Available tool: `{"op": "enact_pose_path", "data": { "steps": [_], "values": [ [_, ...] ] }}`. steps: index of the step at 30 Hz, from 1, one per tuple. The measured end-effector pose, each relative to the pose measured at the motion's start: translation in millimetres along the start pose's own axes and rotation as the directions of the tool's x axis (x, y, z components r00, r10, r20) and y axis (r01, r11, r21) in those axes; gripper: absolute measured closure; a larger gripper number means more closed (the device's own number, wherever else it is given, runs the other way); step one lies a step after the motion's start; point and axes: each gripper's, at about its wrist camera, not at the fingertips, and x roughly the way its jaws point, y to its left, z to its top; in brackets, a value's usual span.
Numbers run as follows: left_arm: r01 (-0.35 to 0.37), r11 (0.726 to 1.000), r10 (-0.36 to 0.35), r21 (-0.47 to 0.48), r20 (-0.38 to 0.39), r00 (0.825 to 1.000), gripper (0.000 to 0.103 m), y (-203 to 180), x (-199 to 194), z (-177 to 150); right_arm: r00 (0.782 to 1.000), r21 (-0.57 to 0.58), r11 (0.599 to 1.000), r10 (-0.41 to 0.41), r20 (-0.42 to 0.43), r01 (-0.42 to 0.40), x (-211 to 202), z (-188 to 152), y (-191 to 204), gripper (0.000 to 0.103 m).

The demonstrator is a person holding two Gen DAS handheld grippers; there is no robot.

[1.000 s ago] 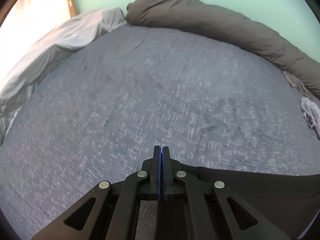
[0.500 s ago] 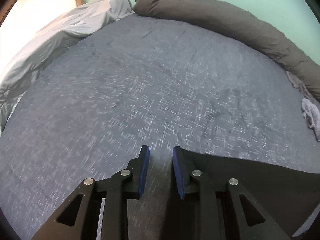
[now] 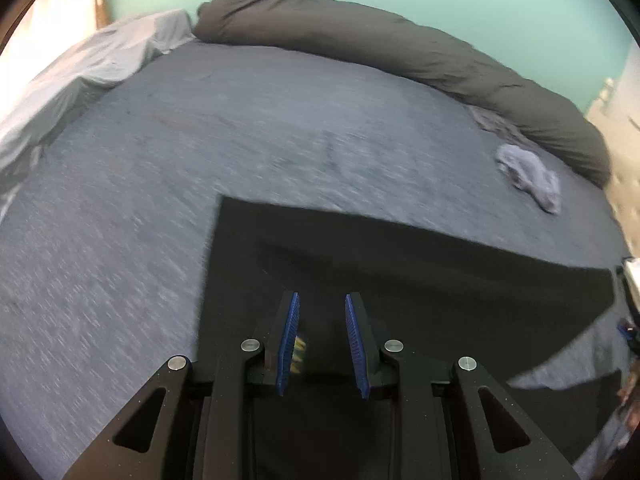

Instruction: Fold clothes

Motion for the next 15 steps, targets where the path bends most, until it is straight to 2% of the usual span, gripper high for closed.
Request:
{"op": "enact_pose_path", "data": {
  "steps": [2, 7, 11, 15],
  "values": [
    [0.037, 0.999, -0.037, -0.001, -0.014, 0.999, 0.077, -13.4, -4.0, -16.8, 1.0, 0.017, 1.0, 0.026, -0.016, -0.026, -1.3, -20.1, 9.0, 0.06],
    [0.052, 0.997, -0.049, 0.054, -0.058, 0.997, 0.077, -32.6, -12.2, -52.5, 0.994, 0.032, 0.998, 0.064, -0.083, -0.062, -8.0, -58.7, 21.7, 0.06],
    [0.051, 0.997, -0.048, 0.049, -0.077, 0.996, 0.076, -30.6, -19.3, -76.5, 0.99, 0.031, 1.0, 0.006, -0.138, -0.002, -18.6, -73.3, 16.5, 0.058],
    [0.055, 0.997, -0.051, 0.045, -0.082, 0.995, 0.074, -34.8, -29.1, -98.2, 0.991, 0.094, 0.996, 0.01, -0.134, 0.003, -32.8, -87.4, 1.9, 0.057]
  ]
}}
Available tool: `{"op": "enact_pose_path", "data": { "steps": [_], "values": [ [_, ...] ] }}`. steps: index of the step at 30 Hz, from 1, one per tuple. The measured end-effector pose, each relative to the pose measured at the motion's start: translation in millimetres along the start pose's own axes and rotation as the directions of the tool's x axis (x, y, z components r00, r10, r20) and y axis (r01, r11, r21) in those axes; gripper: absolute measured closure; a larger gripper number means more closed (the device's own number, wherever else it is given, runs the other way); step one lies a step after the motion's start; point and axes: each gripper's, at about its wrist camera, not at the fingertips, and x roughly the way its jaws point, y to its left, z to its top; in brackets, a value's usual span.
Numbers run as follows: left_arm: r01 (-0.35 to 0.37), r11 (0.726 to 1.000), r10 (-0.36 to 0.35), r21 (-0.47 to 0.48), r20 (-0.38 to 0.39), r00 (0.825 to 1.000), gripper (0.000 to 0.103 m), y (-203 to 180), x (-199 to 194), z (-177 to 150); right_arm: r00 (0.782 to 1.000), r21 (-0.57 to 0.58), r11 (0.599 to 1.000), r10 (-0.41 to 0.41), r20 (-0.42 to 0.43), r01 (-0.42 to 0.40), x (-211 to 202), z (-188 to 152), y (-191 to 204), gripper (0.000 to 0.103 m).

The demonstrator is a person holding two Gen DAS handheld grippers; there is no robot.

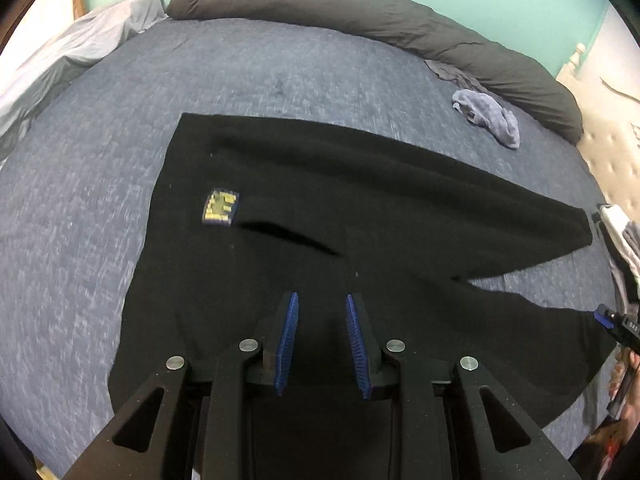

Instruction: Fold clothes

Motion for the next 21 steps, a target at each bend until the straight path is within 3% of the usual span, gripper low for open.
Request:
{"op": "enact_pose_path", "data": {
  "steps": [12, 17, 21],
  "values": [
    [0.071, 0.997, -0.069, -0.04, 0.054, 0.996, 0.064, -35.4, 9.4, -41.7, 0.998, 0.117, 0.993, 0.025, 0.05, -0.031, -9.4, -39.1, -21.6, 0.054],
    [0.101, 0.993, -0.096, -0.062, 0.076, 0.992, 0.059, -52.0, 24.4, -49.8, 0.997, 0.176, 0.983, 0.038, 0.074, -0.051, 0.5, -38.5, -32.2, 0.054],
    [0.116, 0.993, -0.113, -0.033, 0.074, 0.991, 0.058, -68.6, 40.8, -51.4, 0.997, 0.156, 0.987, 0.025, 0.069, -0.035, 12.9, -29.1, -27.2, 0.054]
  ]
}}
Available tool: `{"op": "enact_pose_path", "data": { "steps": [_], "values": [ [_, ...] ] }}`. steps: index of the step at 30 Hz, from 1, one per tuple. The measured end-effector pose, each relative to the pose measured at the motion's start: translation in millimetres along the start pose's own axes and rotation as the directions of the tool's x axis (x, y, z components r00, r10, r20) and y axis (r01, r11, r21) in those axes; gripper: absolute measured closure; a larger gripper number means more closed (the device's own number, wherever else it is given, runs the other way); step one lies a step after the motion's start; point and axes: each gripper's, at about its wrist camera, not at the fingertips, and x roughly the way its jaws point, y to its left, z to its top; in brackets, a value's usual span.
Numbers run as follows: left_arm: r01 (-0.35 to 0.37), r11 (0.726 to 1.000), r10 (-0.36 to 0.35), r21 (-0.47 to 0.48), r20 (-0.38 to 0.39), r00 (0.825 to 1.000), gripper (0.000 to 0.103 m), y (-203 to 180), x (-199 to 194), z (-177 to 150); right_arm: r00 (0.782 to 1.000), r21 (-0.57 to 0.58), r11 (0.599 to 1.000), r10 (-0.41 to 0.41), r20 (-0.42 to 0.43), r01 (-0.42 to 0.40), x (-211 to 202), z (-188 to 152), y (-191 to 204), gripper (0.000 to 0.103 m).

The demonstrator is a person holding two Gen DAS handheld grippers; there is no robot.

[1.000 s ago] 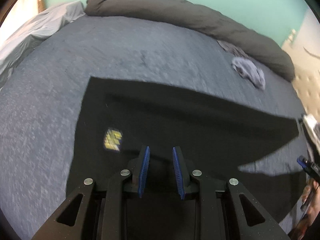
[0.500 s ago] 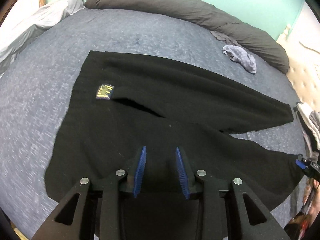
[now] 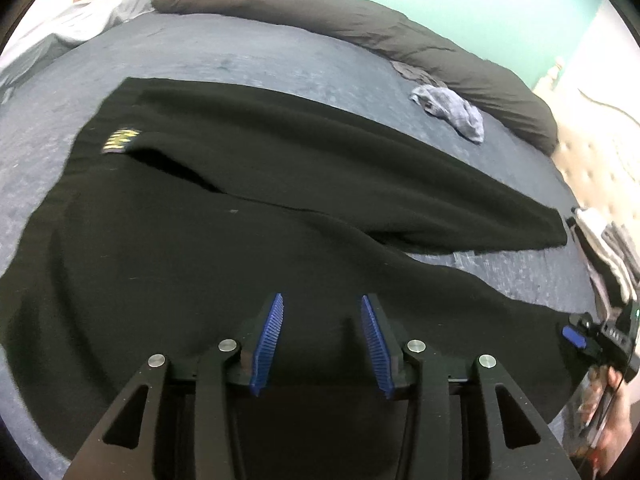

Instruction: Fold clothes

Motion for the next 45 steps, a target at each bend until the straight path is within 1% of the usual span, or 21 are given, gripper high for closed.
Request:
{"op": "enact_pose_path", "data": {
  "steps": [6, 9, 11, 16, 18, 19, 23, 26, 29, 32, 33, 34, 35, 36, 38, 39, 42, 45],
  "values": [
    [0.016, 0.999, -0.016, 0.051, -0.014, 1.0, 0.056, -14.2, 15.3, 3.5, 1.0, -0.078, 0.997, -0.018, 0.001, 0.018, 22.4, 26.5, 29.4, 0.054],
    [0.012, 0.999, -0.012, 0.049, 0.006, 1.0, 0.052, -13.7, 15.0, 5.8, 1.0, -0.143, 0.99, -0.003, 0.011, 0.005, 35.2, 41.9, 58.0, 0.054],
    [0.024, 0.999, -0.024, 0.038, 0.003, 1.0, 0.052, -11.3, 16.6, 6.0, 1.0, -0.197, 0.98, 0.006, 0.011, -0.004, 47.0, 51.6, 80.8, 0.054],
    [0.033, 0.998, -0.033, 0.056, 0.0, 0.999, 0.052, -15.5, 20.4, 6.9, 1.0, -0.27, 0.963, -0.003, -0.014, -0.001, 87.0, 72.2, 127.1, 0.054],
    [0.042, 0.998, -0.041, 0.057, -0.002, 0.999, 0.052, -15.2, 21.7, 7.8, 0.999, -0.278, 0.96, -0.016, -0.04, 0.004, 107.8, 77.4, 138.8, 0.054],
    [0.043, 0.997, -0.043, 0.057, -0.004, 0.999, 0.052, -14.7, 22.4, 8.2, 0.998, -0.285, 0.958, -0.035, -0.049, 0.019, 118.5, 79.9, 144.2, 0.054],
    [0.054, 0.997, -0.054, 0.056, -0.006, 0.999, 0.052, -13.5, 23.5, 8.9, 0.991, -0.325, 0.943, -0.106, -0.085, 0.073, 150.9, 77.3, 154.8, 0.054],
    [0.055, 0.996, -0.055, 0.064, -0.012, 0.998, 0.051, -13.4, 25.7, 7.5, 0.98, -0.355, 0.929, -0.159, -0.116, 0.109, 167.4, 68.4, 154.2, 0.054],
    [0.063, 0.997, -0.062, 0.054, -0.019, 0.998, 0.051, -10.7, 27.1, 7.1, 0.974, -0.381, 0.914, -0.195, -0.113, 0.139, 169.1, 56.1, 153.1, 0.055],
    [0.064, 0.997, -0.063, 0.051, -0.014, 0.998, 0.051, -9.3, 25.4, 7.0, 0.962, -0.452, 0.877, -0.243, -0.124, 0.164, 169.4, 45.5, 157.9, 0.055],
    [0.064, 0.997, -0.064, 0.05, -0.013, 0.998, 0.051, -8.8, 24.8, 6.9, 0.958, -0.465, 0.87, -0.253, -0.135, 0.164, 169.1, 45.4, 159.1, 0.055],
    [0.065, 0.997, -0.064, 0.049, -0.011, 0.998, 0.051, -8.3, 24.2, 6.9, 0.957, -0.46, 0.874, -0.248, -0.149, 0.155, 167.1, 49.2, 160.0, 0.056],
    [0.065, 0.997, -0.065, 0.049, -0.009, 0.998, 0.051, -7.9, 23.6, 6.8, 0.963, -0.447, 0.884, -0.225, -0.15, 0.137, 162.4, 54.7, 161.3, 0.056],
    [0.066, 0.997, -0.066, 0.049, -0.01, 0.998, 0.051, -7.8, 23.7, 6.9, 0.972, -0.439, 0.891, -0.195, -0.133, 0.119, 155.5, 61.4, 164.1, 0.056],
    [0.068, 0.996, -0.067, 0.051, -0.01, 0.998, 0.051, -7.7, 23.9, 7.1, 0.983, -0.468, 0.874, -0.173, -0.053, 0.129, 143.1, 79.3, 176.7, 0.056],
    [0.069, 0.996, -0.068, 0.052, -0.01, 0.998, 0.051, -7.6, 24.0, 7.1, 0.983, -0.487, 0.863, -0.178, -0.046, 0.134, 145.5, 86.2, 181.7, 0.056],
    [0.069, 0.996, -0.068, 0.053, -0.011, 0.998, 0.051, -7.0, 24.3, 7.5, 0.975, -0.544, 0.827, -0.211, -0.068, 0.141, 162.6, 104.4, 194.9, 0.055],
    [0.067, 0.997, -0.066, 0.046, -0.011, 0.998, 0.051, -4.8, 25.6, 8.4, 0.955, -0.641, 0.748, -0.286, -0.082, 0.169, 191.3, 111.4, 211.5, 0.055]
  ]
}}
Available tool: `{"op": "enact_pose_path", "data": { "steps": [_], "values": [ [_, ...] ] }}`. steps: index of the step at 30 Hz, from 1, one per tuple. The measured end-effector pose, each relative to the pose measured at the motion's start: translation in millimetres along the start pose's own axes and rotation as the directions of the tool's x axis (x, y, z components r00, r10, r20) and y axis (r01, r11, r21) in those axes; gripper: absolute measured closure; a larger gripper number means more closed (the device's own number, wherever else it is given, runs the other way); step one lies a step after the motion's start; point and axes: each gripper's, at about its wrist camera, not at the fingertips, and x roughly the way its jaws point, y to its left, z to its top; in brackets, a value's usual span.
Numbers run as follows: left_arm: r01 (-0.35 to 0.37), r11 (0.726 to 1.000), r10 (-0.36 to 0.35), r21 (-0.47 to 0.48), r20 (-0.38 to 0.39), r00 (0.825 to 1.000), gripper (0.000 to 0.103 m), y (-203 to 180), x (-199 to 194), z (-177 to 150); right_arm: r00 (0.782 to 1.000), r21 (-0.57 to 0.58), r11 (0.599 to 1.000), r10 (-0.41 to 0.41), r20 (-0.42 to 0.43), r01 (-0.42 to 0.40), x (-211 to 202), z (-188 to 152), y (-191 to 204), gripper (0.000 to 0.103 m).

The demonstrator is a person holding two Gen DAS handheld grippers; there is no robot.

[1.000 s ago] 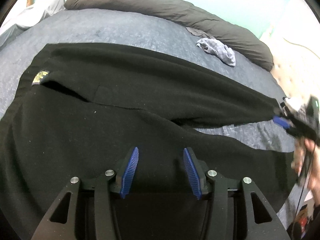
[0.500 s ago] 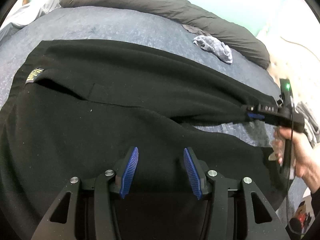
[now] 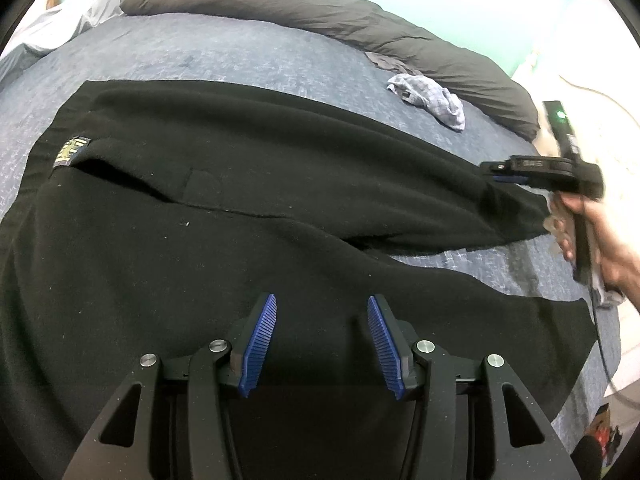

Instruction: Fold clothes

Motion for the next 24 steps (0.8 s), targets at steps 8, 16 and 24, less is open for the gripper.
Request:
{"op": "enact_pose_path", "data": {
  "steps": [8, 16, 24],
  "values": [
    [0.008, 1.0, -0.008, -0.005, -0.002, 1.0, 0.051, 2.2, 5.3, 3.4, 0.999, -0.223, 0.975, -0.005, -0.04, -0.004, 28.2, 20.7, 23.2, 0.048],
    [0.003, 1.0, -0.004, -0.017, -0.026, 1.0, 0.051, 6.8, 17.2, 0.5, 0.998, -0.346, 0.937, 0.021, -0.064, -0.042, 46.8, 23.7, 41.8, 0.086],
    [0.0, 1.0, 0.0, -0.013, -0.029, 1.0, 0.051, 7.8, 19.4, -1.7, 0.999, -0.348, 0.937, 0.014, 0.035, -0.001, 22.9, 32.9, 40.0, 0.103]
  ]
}}
